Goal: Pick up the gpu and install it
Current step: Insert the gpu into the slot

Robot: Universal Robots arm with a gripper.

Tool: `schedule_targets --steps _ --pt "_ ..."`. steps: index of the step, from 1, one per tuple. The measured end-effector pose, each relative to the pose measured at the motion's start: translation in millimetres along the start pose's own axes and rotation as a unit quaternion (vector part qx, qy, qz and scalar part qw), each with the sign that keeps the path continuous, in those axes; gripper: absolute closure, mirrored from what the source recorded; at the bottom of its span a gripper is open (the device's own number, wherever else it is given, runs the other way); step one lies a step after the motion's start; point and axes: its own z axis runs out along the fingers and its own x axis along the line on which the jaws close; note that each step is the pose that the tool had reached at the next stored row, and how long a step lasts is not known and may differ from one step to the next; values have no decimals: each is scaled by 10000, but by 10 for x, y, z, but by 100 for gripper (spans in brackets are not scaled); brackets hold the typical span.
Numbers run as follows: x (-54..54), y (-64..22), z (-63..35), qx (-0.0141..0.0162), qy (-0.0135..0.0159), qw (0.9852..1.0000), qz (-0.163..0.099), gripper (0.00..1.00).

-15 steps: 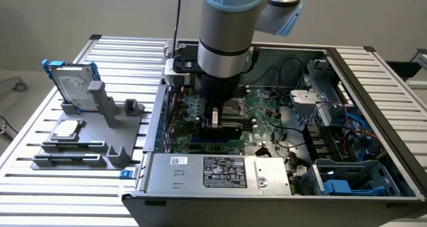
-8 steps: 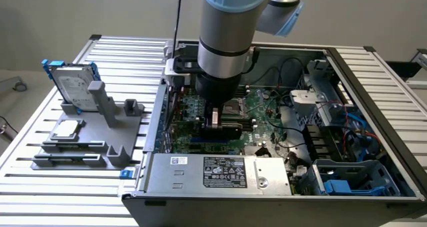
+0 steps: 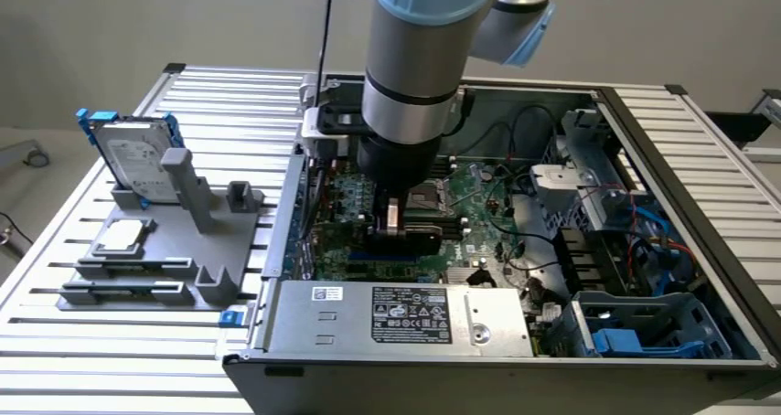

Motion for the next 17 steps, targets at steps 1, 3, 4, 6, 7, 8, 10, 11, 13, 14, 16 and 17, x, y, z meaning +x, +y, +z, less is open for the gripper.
schedule_targets --steps 1,3,4,6,7,8,10,11,13,14,16,17 --pt "0 -1 0 -5 0 10000 0 74" --pt "0 -4 1 -12 0 10000 1 74" --pt "0 -8 1 -14 0 10000 1 74" --pt "1 -17 2 -18 0 10000 2 74" --pt "1 -22 2 -19 0 10000 2 74" --pt "2 -25 3 -19 0 10000 2 74" --pt "4 -28 6 -23 0 10000 4 74" --pt "5 -28 8 -25 -1 10000 7 74" --pt "9 -28 12 -30 -2 10000 16 74" --pt "11 -29 14 -33 -3 10000 23 74" --pt "14 -29 16 -38 -4 10000 42 74" --pt "16 -29 17 -40 -5 10000 53 74"
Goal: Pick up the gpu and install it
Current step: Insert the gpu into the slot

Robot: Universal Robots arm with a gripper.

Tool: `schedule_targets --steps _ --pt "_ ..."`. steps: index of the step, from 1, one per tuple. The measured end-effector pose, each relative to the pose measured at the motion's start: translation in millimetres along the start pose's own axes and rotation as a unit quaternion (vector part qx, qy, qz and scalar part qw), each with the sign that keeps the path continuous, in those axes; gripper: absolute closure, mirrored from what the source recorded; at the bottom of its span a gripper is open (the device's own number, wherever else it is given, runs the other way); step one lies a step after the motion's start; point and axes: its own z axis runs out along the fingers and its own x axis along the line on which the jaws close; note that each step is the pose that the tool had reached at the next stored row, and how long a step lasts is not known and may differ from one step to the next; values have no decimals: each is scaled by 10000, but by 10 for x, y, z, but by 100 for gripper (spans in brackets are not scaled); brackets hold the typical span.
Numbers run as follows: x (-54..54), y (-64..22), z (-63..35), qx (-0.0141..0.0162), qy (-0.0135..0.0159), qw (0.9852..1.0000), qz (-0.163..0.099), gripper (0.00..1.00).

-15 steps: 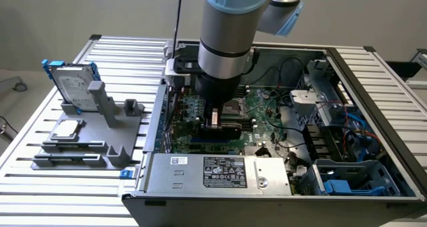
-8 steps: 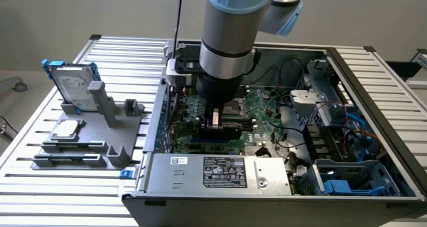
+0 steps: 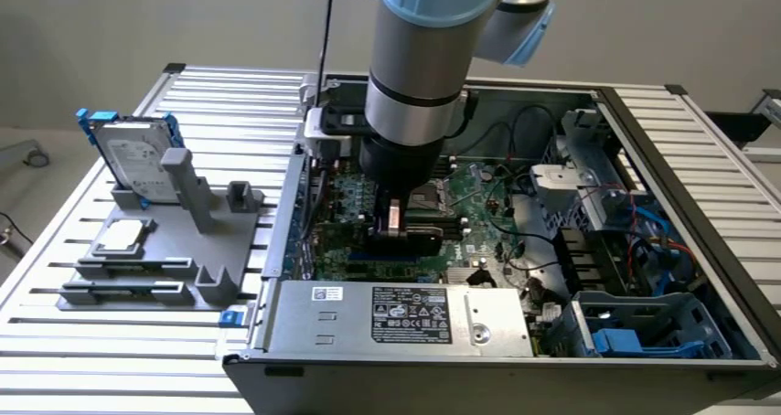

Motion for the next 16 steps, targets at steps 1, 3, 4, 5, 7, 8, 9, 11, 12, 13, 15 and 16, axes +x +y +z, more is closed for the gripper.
schedule_targets --steps 1,3,4,5,7,8,9,11,12,13,15,16 --pt "1 0 1 -3 -1 10000 12 74" --pt "2 0 3 -7 -3 10000 30 74" --pt "3 0 5 -9 -4 10000 38 74" --pt "4 0 6 -10 -4 10000 46 74" --pt "5 -1 13 -12 -8 10000 56 74" --pt "4 -3 22 -8 -16 10000 56 74" --pt "5 -2 23 -10 -15 10000 57 74" --pt "6 -2 18 -17 -7 10000 58 74" --pt "7 -1 17 -20 -6 10000 58 74" --pt "7 -1 17 -22 -5 10000 59 74" --pt "8 -1 18 -27 -6 10000 59 74" --pt "7 -1 18 -29 -6 10000 59 74"
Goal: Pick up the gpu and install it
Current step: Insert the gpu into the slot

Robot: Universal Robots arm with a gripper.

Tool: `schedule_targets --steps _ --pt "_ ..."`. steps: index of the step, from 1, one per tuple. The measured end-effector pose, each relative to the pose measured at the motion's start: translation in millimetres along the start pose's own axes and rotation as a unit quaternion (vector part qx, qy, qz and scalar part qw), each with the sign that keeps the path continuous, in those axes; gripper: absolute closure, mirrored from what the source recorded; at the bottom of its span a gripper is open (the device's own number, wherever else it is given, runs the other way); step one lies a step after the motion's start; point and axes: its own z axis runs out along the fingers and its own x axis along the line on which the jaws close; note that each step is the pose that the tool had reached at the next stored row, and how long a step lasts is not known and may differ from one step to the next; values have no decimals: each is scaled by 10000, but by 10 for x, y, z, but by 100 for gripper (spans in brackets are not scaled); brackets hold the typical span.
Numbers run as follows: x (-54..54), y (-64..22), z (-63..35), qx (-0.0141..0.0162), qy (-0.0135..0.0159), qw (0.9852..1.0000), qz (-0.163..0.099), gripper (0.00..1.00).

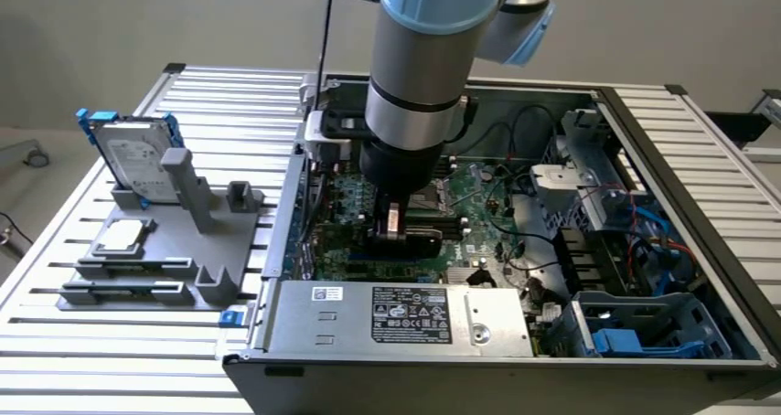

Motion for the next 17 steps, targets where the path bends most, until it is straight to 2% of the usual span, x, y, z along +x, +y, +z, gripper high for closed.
schedule_targets --steps 4,11,12,13,14,16,17 --pt "0 0 0 -22 0 10000 1 74" --pt "0 1 4 -39 0 10000 2 74" --pt "1 2 4 -43 1 10000 4 73" --pt "1 2 4 -47 0 10000 3 66" --pt "0 1 4 -51 -1 10000 3 66" --pt "0 2 -6 -60 -1 10000 3 54" --pt "-1 3 -15 -62 -1 10000 3 54"
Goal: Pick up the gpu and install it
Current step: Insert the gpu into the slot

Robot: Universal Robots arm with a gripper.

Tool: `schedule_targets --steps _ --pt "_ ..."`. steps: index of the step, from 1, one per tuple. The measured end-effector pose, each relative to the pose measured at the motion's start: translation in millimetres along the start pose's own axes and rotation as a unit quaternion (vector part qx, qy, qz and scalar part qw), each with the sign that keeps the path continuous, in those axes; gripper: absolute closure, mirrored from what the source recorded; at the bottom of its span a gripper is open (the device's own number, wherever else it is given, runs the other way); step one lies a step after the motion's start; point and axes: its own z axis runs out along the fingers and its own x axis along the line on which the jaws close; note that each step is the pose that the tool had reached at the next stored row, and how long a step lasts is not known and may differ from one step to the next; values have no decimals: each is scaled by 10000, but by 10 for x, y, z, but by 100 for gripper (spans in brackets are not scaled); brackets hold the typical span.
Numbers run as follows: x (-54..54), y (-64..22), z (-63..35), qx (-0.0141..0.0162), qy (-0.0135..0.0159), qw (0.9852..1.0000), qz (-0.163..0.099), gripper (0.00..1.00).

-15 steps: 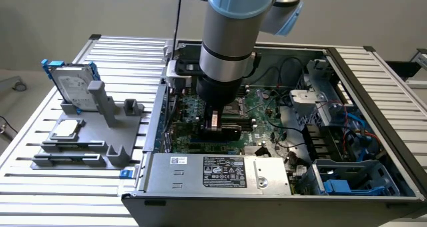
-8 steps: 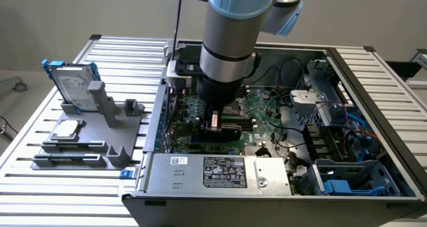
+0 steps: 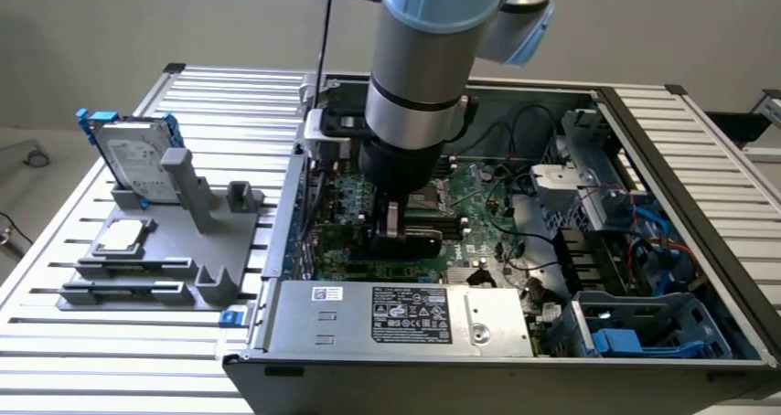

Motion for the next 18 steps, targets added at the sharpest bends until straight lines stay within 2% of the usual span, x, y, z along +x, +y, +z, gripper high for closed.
schedule_targets --steps 1,9,12,13,16,17,18 --pt "-1 2 -19 -4 0 10000 0 48" --pt "-17 36 -331 -23 0 10000 1 48" --pt "-22 44 -400 -26 1 10000 1 48" --pt "-22 44 -405 -28 1 10000 1 50" --pt "-22 44 -410 -33 -1 10000 1 69" --pt "-22 44 -413 -33 1 10000 1 69" --pt "-22 44 -414 -33 0 10000 1 74"
